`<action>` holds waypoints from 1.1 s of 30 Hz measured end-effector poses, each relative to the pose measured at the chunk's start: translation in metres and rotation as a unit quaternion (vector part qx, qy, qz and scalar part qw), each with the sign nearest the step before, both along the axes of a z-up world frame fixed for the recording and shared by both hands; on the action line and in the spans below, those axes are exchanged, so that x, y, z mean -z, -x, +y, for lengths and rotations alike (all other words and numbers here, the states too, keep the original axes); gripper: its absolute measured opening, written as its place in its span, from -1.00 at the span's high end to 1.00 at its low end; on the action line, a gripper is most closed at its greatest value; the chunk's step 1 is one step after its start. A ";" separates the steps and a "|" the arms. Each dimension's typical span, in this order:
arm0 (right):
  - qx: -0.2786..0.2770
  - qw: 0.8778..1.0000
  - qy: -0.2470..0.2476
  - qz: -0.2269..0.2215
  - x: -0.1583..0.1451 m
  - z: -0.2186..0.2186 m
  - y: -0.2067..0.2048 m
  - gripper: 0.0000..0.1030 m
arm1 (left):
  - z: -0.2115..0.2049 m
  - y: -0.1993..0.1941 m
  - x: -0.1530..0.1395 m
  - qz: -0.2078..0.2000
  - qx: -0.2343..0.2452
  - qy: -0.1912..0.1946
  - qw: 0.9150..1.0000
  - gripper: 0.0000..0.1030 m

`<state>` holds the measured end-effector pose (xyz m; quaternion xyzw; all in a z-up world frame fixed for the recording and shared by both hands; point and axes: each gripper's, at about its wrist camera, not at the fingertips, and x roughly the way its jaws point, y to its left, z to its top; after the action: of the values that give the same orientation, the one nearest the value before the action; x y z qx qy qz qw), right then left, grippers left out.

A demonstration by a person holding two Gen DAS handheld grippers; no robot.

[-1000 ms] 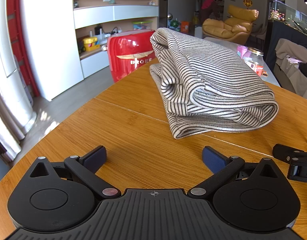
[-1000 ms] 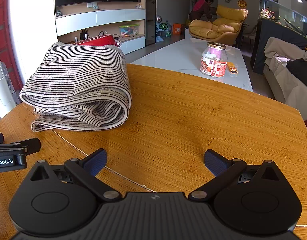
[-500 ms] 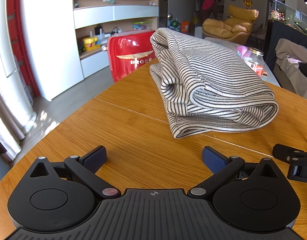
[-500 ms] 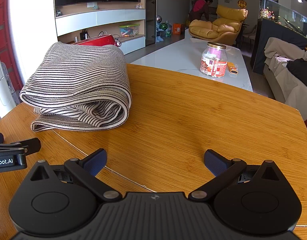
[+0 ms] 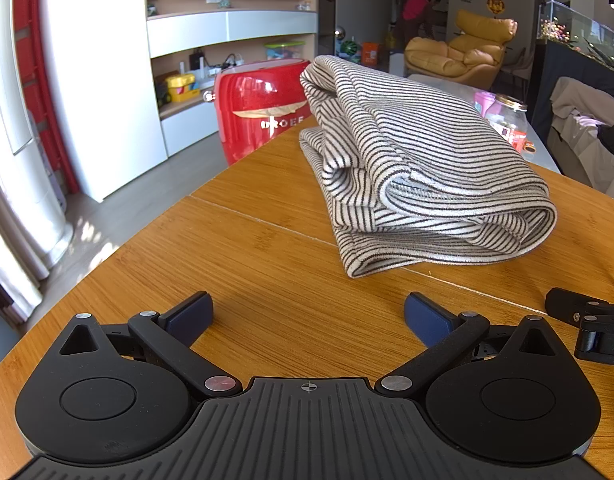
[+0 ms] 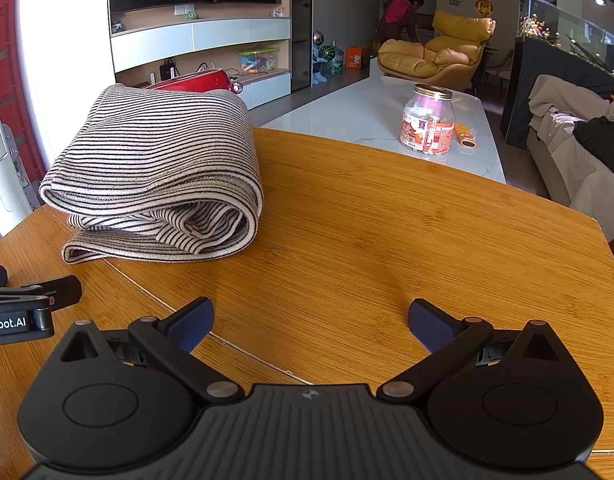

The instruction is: Fold clothes

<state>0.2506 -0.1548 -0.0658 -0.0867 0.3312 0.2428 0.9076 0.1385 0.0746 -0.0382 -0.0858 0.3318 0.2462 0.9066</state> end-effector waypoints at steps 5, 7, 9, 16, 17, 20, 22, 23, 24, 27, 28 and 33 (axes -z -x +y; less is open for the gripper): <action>0.000 1.000 0.000 0.000 0.000 0.000 0.000 -1.00 | 0.000 0.000 0.000 0.000 0.000 0.000 1.000 -1.00; 0.000 1.000 0.000 0.000 0.000 0.000 0.000 -1.00 | 0.000 0.000 0.000 0.000 0.000 0.000 1.000 -1.00; 0.000 1.000 0.000 0.000 0.000 0.000 0.000 -1.00 | 0.000 0.000 0.000 0.000 0.000 0.000 1.000 -1.00; 0.000 1.000 0.000 0.000 0.000 0.000 0.000 -1.00 | 0.000 0.000 0.000 0.000 0.000 0.000 1.000 -1.00; 0.000 1.000 0.000 0.000 0.000 0.000 0.000 -1.00 | 0.000 0.000 0.000 0.000 0.000 0.000 1.000 -1.00; 0.000 1.000 0.000 0.000 0.000 0.000 0.000 -1.00 | 0.000 0.000 0.000 0.001 0.000 -0.002 1.000 -1.00; 0.000 1.000 0.000 0.000 0.000 0.000 0.001 -1.00 | 0.000 0.000 0.000 0.001 0.000 -0.001 1.000 -1.00; 0.000 1.000 0.000 0.000 0.000 0.000 0.000 -1.00 | -0.001 -0.001 0.000 0.000 0.000 -0.001 1.000 -1.00; 0.001 1.000 0.000 0.000 0.000 0.000 0.001 -1.00 | -0.001 -0.001 0.000 0.000 0.001 0.000 1.000 -1.00; 0.004 1.000 0.001 -0.001 0.000 0.002 0.002 -1.00 | -0.001 -0.005 0.000 0.000 0.010 -0.001 1.000 -1.00; 0.004 1.000 0.001 -0.001 0.000 0.002 0.003 -1.00 | 0.000 -0.007 0.000 0.000 0.017 -0.001 1.000 -1.00; 0.004 1.000 0.000 -0.001 0.000 0.002 0.004 -1.00 | 0.001 -0.009 0.000 -0.001 0.028 0.000 1.000 -1.00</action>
<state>0.2466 -0.1526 -0.0660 -0.0858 0.3310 0.2387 0.9089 0.1478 0.0752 -0.0383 -0.0769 0.3332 0.2207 0.9134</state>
